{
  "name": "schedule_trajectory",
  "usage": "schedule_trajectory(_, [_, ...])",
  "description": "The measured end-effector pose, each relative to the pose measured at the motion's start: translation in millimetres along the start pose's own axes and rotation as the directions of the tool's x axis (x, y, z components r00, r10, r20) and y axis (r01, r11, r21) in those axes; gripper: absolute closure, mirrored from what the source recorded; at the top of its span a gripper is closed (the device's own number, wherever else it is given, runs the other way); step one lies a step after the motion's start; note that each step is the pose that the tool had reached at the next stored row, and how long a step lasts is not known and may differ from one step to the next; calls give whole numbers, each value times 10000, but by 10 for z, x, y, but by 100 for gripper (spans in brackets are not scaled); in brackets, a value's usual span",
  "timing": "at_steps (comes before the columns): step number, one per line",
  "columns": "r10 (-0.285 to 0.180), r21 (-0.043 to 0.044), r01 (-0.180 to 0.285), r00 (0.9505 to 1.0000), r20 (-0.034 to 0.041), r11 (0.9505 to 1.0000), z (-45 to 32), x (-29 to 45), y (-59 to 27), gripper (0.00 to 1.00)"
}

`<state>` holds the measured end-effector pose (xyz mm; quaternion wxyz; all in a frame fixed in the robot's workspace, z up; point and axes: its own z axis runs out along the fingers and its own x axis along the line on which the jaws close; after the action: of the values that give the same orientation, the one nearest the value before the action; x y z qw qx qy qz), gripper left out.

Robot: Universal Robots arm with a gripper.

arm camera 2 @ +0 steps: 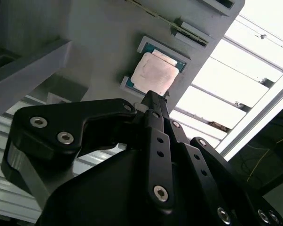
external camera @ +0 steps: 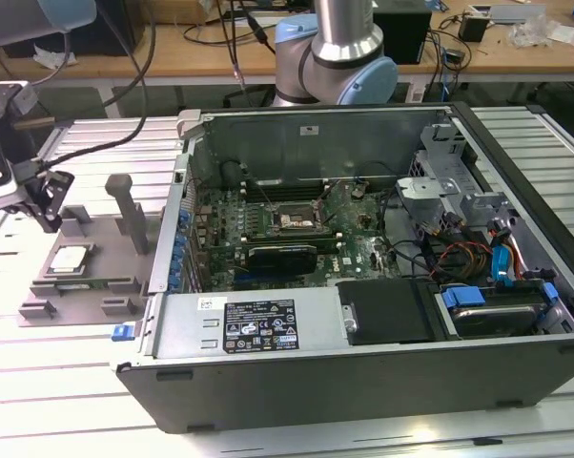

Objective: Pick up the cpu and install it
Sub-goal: 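Pick up the cpu and move it towards the insertion slot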

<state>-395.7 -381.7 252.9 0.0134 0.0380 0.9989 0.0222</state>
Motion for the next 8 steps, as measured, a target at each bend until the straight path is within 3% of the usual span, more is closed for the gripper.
schedule_trajectory(3, [0, 0, 0, 10000, 0, 10000, 109, 3, -5, 89])
schedule_trajectory(8, [0, 2, 0, 10000, -9, 10000, 203, 6, -7, 89])
